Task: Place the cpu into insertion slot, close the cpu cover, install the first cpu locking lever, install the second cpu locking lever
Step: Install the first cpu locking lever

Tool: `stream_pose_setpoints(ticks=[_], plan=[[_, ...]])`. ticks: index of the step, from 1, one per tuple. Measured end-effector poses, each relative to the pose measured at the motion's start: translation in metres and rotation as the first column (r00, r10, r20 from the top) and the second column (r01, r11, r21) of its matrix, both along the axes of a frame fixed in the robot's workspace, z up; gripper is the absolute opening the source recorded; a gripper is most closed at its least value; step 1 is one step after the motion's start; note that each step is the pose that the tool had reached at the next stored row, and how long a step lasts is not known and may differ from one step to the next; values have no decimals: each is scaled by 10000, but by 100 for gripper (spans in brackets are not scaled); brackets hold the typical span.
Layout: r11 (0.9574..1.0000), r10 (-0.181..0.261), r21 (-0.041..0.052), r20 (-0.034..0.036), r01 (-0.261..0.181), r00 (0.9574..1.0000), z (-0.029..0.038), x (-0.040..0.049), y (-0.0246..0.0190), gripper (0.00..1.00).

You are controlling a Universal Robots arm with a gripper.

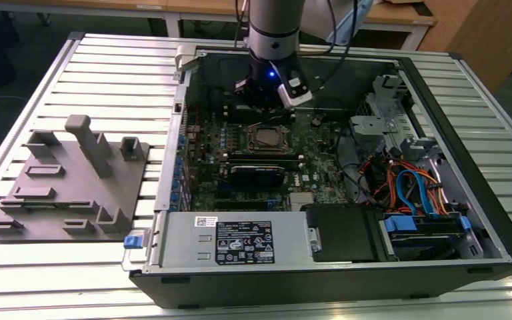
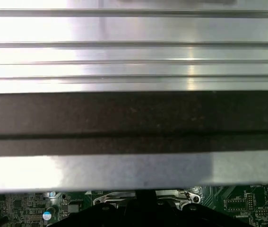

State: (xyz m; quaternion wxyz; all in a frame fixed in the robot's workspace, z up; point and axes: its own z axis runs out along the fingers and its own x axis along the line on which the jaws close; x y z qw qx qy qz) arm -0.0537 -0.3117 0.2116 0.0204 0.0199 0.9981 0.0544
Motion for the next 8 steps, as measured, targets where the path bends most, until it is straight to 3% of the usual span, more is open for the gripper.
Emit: stream_pose_setpoints(ticks=[8], plan=[[10000,0,-11,0,0,10000,-12,27,13,10]])
